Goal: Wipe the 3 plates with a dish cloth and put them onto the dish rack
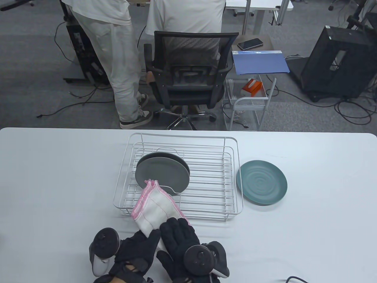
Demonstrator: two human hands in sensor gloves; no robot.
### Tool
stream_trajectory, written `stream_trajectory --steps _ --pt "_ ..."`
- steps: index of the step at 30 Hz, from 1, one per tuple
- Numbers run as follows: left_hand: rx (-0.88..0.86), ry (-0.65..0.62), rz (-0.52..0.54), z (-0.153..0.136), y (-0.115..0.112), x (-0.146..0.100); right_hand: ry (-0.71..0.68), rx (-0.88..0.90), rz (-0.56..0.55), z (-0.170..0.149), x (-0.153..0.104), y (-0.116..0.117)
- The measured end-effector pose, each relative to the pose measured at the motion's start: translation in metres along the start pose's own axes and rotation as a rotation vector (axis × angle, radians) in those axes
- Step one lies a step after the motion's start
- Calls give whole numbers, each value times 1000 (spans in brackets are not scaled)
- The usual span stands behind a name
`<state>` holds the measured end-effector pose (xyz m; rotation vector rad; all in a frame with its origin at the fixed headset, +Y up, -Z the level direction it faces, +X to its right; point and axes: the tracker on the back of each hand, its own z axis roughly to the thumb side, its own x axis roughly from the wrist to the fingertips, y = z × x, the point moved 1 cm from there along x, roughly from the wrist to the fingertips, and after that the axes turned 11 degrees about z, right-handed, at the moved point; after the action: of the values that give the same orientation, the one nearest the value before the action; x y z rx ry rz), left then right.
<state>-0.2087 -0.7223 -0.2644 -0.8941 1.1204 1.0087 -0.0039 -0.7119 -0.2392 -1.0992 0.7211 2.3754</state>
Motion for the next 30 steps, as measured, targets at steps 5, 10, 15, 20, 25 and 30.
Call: stream_trajectory --steps 5,10,15,20,25,30 --pt "-2 -18 100 -2 21 3 1 175 -60 -17 -9 -13" --pt "-24 -32 210 -3 41 2 122 368 -234 -45 -24 -39" --pt "31 -54 289 -4 53 1 297 406 -447 -76 -47 -72" --pt "39 -46 315 -7 57 1 528 366 -581 -110 -78 -99" --pt "39 -37 335 -9 60 2 824 363 -600 -138 -110 -109" --pt "73 -31 338 -10 60 3 1076 325 -497 -164 -122 -107"
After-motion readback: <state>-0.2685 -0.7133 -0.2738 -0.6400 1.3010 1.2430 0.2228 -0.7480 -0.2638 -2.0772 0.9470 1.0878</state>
